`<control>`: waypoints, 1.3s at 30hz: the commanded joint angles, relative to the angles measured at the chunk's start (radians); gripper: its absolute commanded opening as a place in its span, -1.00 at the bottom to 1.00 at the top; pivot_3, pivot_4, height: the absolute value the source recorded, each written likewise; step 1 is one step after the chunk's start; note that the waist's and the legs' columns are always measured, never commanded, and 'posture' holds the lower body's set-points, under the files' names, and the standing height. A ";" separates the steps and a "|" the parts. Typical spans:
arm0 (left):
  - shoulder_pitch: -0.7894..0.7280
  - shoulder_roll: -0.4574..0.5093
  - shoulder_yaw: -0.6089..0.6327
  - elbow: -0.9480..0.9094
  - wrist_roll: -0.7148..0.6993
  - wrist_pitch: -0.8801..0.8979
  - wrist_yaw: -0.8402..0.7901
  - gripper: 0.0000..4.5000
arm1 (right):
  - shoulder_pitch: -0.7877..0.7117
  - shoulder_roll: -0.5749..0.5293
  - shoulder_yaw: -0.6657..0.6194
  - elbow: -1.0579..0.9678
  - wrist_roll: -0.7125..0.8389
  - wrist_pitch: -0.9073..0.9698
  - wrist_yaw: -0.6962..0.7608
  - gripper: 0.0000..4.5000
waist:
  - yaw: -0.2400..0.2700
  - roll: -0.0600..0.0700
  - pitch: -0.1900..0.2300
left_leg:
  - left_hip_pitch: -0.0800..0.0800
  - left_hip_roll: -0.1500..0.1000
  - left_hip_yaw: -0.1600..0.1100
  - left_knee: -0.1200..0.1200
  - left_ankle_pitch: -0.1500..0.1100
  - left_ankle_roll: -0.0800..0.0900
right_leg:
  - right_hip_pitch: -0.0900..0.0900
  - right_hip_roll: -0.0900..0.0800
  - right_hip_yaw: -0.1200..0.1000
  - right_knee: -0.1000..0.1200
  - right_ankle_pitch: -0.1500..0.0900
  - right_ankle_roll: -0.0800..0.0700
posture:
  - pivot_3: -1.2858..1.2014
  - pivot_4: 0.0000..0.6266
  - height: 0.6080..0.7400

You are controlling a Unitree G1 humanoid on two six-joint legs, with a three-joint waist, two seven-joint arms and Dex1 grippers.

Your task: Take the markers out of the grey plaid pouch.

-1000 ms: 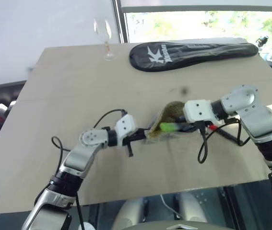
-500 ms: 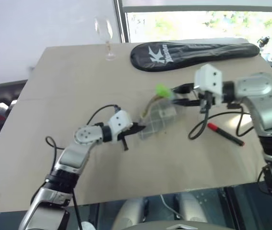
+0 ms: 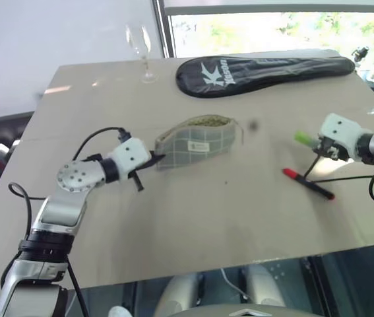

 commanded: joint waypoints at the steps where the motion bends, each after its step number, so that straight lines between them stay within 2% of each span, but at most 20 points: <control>1: 0.006 0.030 0.061 -0.030 0.036 -0.040 0.052 -1.00 | 0.010 -0.019 -0.026 -0.001 -0.018 -0.031 -0.026 0.86 | 0.001 0.000 0.000 | 0.000 0.000 0.000 0.000 0.000 0.000 | 0.000 0.000 0.000 0.000 0.000 0.000 | 0.03 -0.52 1.00; 2: 0.008 0.031 0.067 -0.029 0.042 -0.044 0.065 -1.00 | 0.014 -0.020 -0.032 -0.004 -0.017 -0.027 -0.026 0.96 | 0.001 0.000 0.000 | 0.000 0.000 0.000 0.000 0.000 0.000 | 0.000 0.000 0.000 0.000 0.000 0.000 | 0.03 -0.52 1.00; 6: 0.020 0.029 0.113 -0.039 0.074 -0.025 0.153 -1.00 | 0.045 -0.027 -0.078 -0.054 0.017 0.006 -0.026 0.96 | 0.002 0.000 0.000 | 0.000 0.000 0.000 0.000 0.000 0.000 | 0.000 0.000 0.000 0.000 0.000 0.000 | 0.03 -0.52 1.00; 13: 0.141 0.058 0.232 -0.090 0.116 -0.013 0.248 -1.00 | 0.110 -0.046 -0.153 -0.128 0.074 0.067 -0.023 0.96 | 0.000 0.000 0.000 | -0.001 0.000 0.000 0.000 0.000 0.000 | -0.001 0.000 0.000 0.000 0.000 0.000 | 0.03 -0.52 1.00; 18: 0.227 0.062 0.332 -0.140 0.137 0.018 0.315 -1.00 | 0.123 -0.049 -0.160 -0.114 0.072 0.059 -0.036 0.96 | 0.003 0.000 0.000 | -0.001 0.000 0.000 0.000 0.000 0.000 | 0.000 0.000 0.000 0.000 0.000 0.000 | 0.03 -0.52 1.00; 27: 0.392 0.054 0.410 -0.207 0.208 0.051 0.384 -1.00 | 0.141 -0.045 -0.171 -0.148 0.104 0.090 -0.031 0.96 | 0.004 0.000 0.000 | -0.001 0.000 -0.001 0.000 0.000 0.000 | 0.000 0.000 0.003 0.000 0.000 0.000 | 0.03 -0.52 1.00; 31: 0.412 0.031 0.391 -0.174 0.281 0.012 0.478 -0.41 | 0.143 -0.036 -0.166 -0.155 0.116 0.101 -0.025 1.00 | 0.005 0.000 0.000 | -0.001 0.000 0.000 0.000 0.000 0.000 | 0.000 0.000 0.003 0.000 0.000 0.000 | 0.03 -0.52 1.00; 37: 0.490 -0.045 0.415 -0.139 0.284 0.030 0.539 0.84 | 0.214 -0.047 -0.212 -0.244 0.191 0.188 -0.001 1.00 | 0.005 0.000 0.000 | -0.001 0.000 0.000 -0.001 0.000 0.000 | 0.000 0.000 0.003 0.000 0.000 0.000 | 0.03 -0.52 1.00; 38: 0.510 -0.067 0.432 -0.145 0.242 0.054 0.521 0.93 | 0.235 -0.056 -0.225 -0.252 0.199 0.197 0.002 1.00 | 0.006 0.000 0.000 | -0.001 0.000 0.000 -0.001 0.000 0.000 | 0.000 0.000 0.003 -0.001 0.000 0.000 | 0.03 -0.52 1.00; 39: 0.524 -0.083 0.444 -0.150 0.212 0.072 0.508 0.93 | 0.250 -0.062 -0.234 -0.259 0.205 0.203 0.004 1.00 | 0.007 0.000 0.000 | -0.001 0.000 0.000 0.000 0.000 0.000 | 0.000 -0.001 0.003 0.000 0.000 0.000 | 0.03 -0.52 1.00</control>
